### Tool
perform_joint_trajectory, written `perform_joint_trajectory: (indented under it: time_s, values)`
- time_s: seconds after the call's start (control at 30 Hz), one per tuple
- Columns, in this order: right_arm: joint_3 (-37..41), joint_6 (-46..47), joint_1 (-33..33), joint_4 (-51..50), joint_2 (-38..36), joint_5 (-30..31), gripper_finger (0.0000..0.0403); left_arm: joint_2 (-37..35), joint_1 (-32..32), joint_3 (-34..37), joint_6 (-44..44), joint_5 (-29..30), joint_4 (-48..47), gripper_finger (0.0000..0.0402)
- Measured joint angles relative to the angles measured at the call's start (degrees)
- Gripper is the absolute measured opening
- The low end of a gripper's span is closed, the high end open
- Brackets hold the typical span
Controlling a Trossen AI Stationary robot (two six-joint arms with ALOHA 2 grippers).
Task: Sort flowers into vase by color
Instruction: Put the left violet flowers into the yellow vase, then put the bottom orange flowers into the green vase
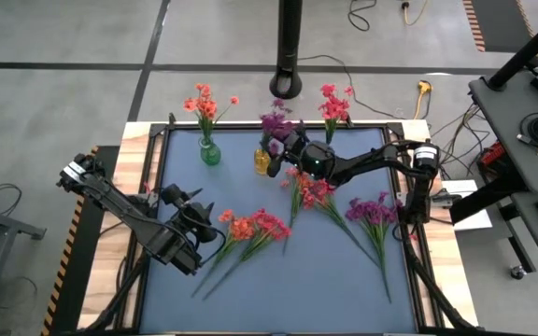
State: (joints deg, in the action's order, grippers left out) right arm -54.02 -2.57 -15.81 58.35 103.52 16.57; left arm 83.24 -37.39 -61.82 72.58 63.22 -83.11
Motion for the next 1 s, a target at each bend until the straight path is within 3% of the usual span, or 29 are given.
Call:
perform_joint_trajectory:
  time_s: [0.17,0.4,0.53,0.77,1.0]
  values:
    - [0.0,0.4,0.2,-5.5,-1.8,0.0,0.0245,0.0,0.0,0.0,0.7,-3.6,0.5,0.0231]
    - [0.0,3.0,0.3,-21.1,-7.9,0.0,0.0279,0.0,0.0,0.0,1.9,-12.6,4.2,0.0231]
    - [0.0,4.1,1.0,-29.7,-11.2,0.0,0.0286,0.0,0.0,0.1,-0.7,-18.9,9.9,0.0231]
    - [0.0,5.0,3.7,-43.7,-16.1,0.0,0.0288,0.0,-0.1,2.4,-10.8,-26.6,28.0,0.0231]
    - [0.0,8.0,7.1,-54.2,-18.5,0.0,0.0288,0.0,-0.2,5.9,-8.5,-31.9,33.7,0.0231]
